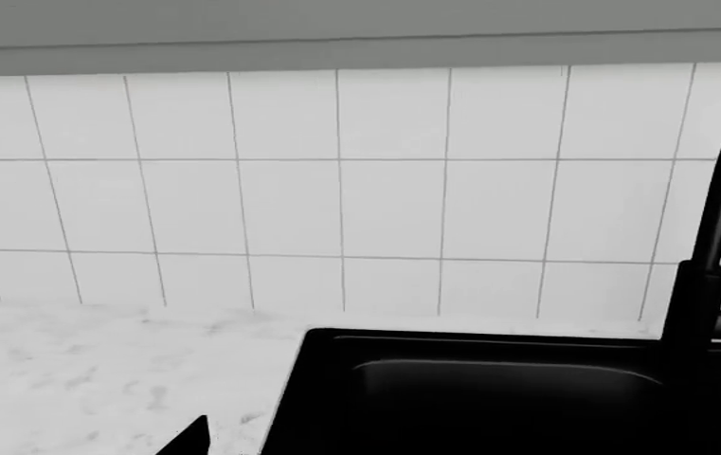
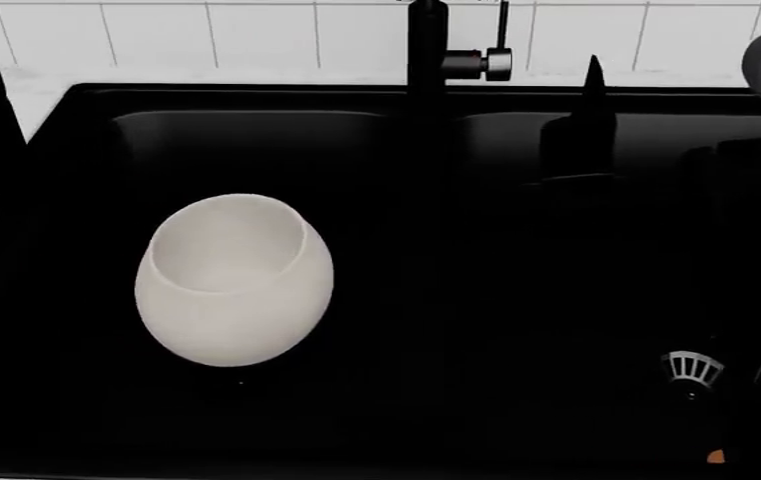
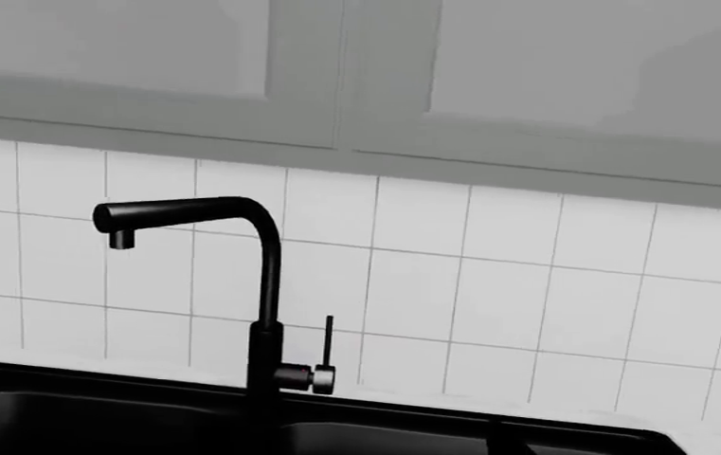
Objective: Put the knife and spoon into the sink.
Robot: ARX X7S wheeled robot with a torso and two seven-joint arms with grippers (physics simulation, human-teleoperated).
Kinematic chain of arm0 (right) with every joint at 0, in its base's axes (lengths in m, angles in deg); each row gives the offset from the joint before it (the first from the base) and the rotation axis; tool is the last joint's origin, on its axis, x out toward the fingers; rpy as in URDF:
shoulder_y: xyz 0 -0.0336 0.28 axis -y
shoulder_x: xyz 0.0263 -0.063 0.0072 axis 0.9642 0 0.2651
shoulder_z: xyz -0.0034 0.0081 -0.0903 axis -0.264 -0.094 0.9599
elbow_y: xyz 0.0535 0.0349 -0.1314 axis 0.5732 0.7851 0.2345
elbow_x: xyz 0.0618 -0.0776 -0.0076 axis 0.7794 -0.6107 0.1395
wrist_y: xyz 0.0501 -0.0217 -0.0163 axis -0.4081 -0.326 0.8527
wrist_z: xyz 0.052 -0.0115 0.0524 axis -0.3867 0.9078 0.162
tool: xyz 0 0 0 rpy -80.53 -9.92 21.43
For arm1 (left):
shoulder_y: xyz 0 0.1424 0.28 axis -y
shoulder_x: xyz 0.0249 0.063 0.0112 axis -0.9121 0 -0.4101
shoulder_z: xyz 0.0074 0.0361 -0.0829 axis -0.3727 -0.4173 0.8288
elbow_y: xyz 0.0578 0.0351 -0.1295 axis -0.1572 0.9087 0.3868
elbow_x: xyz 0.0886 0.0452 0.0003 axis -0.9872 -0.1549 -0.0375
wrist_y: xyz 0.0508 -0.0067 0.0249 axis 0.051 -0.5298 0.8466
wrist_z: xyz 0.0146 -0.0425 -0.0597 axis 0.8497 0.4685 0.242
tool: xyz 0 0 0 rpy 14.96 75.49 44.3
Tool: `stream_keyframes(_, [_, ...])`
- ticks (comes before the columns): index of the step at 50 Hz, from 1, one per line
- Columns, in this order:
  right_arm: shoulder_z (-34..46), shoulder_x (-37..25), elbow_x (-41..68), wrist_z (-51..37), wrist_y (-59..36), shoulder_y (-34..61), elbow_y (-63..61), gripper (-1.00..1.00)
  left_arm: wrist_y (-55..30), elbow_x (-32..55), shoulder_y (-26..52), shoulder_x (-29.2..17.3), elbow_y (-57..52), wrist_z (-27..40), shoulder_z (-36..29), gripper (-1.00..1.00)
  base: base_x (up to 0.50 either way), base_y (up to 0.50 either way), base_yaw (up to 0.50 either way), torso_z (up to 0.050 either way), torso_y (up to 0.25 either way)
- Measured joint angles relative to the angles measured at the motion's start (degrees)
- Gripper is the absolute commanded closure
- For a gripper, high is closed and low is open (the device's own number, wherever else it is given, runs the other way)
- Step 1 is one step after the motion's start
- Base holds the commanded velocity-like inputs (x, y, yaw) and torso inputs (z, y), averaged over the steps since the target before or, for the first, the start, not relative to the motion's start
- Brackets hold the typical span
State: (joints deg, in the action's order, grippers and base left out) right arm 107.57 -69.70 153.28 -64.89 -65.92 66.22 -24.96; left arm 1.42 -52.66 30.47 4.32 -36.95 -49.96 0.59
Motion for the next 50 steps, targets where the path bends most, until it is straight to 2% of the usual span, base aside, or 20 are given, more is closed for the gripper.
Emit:
stream_keyframes(14, [-0.30,0.00,0.38,0.46,0.72,-0.62,0.10,-1.00,-1.56,0.03,0.00,-0.49,-0.80,1.32,0.56,-1.00,0.00,0.00,0.00,0.000,0.000])
stream_keyframes(23, [-0.28,-0.50,0.21,0.84,2.12,-2.02,0.21,-1.00,-11.63,1.09,3.23,-0.60,-2.07,5.90,4.79,-1.00,0.00,0.00,0.00,0.000,0.000])
stream_keyframes(30, [-0.15,-0.90,-0.15,1.07,3.56,-3.50,0.26,-1.00,-18.00,12.89,5.87,-4.08,0.82,18.92,8.40,-1.00,0.00,0.00,0.00,0.000,0.000])
stream_keyframes(39, [0.04,-0.93,-0.65,1.13,4.70,-4.85,0.26,-1.00,-21.27,27.86,7.16,-10.18,5.39,34.11,9.82,-1.00,0.00,0.00,0.00,0.000,0.000])
stream_keyframes(44, [0.11,-0.95,-0.81,1.22,5.23,-5.46,0.25,-1.00,-20.87,31.44,7.42,-12.92,8.22,37.79,8.99,-1.00,0.00,0.00,0.00,0.000,0.000])
stream_keyframes(50, [0.14,-0.94,-0.95,1.46,5.84,-6.12,0.41,-1.00,-18.41,32.54,7.82,-15.27,12.16,38.16,6.92,-1.00,0.00,0.00,0.00,0.000,0.000])
